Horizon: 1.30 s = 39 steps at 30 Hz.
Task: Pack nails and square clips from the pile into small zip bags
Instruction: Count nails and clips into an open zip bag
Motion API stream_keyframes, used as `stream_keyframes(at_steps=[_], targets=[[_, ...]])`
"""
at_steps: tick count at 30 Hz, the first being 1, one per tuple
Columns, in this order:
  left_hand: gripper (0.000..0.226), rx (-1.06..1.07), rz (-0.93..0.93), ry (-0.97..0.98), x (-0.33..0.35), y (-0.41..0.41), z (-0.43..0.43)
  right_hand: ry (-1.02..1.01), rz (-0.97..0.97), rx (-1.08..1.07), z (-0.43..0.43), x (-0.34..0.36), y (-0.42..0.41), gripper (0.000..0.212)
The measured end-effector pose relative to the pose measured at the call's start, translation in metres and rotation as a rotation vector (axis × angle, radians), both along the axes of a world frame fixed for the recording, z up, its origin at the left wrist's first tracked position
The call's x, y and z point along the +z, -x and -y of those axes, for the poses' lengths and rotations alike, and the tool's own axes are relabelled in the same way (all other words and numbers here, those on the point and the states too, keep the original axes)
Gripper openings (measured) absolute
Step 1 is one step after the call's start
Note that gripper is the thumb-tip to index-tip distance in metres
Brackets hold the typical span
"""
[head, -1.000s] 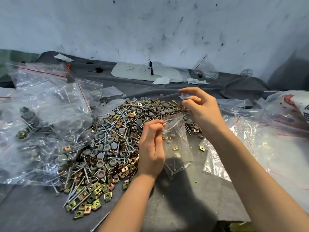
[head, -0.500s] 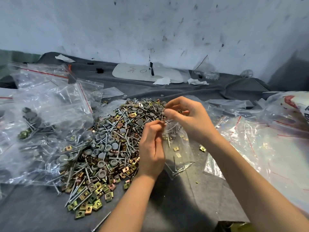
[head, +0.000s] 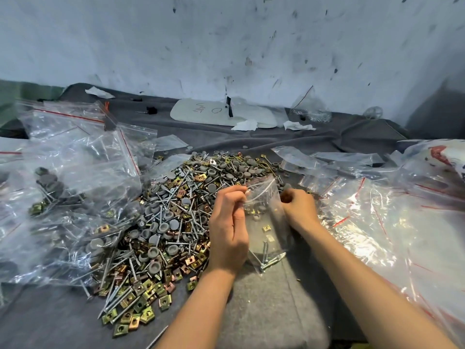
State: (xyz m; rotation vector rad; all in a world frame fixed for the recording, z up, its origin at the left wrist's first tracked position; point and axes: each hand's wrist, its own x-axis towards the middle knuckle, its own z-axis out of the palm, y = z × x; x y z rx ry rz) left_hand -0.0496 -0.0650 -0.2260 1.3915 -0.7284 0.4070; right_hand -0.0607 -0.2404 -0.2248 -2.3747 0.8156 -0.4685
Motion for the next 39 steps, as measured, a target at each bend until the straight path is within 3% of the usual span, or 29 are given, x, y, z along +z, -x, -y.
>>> stream_keyframes(at_steps=[5,16,23,27,30,34,39], targets=[[0.023,0.010,-0.012,-0.007,0.001,0.001,0.001,0.041,-0.045,-0.099,-0.006,0.001,-0.004,0.010],[0.023,-0.025,-0.016,-0.024,-0.003,0.001,0.004,0.158,-0.079,-0.044,-0.007,0.002,-0.003,0.003],[0.021,-0.036,-0.015,-0.021,-0.005,0.001,0.004,-0.071,0.240,0.031,-0.016,-0.008,0.008,0.009],[0.023,-0.039,-0.016,-0.035,-0.006,-0.001,0.005,-0.172,0.441,-0.005,-0.019,0.033,0.017,0.021],[0.023,-0.037,0.015,-0.059,-0.006,0.001,0.006,-0.197,0.562,0.168,-0.030,0.080,0.027,0.024],[0.022,-0.056,0.019,-0.082,-0.004,0.002,0.005,-0.118,0.376,0.449,-0.045,0.125,0.041,0.025],[0.028,-0.051,0.043,-0.083,-0.004,0.002,0.005,0.101,0.189,0.498,-0.058,0.138,0.044,0.030]])
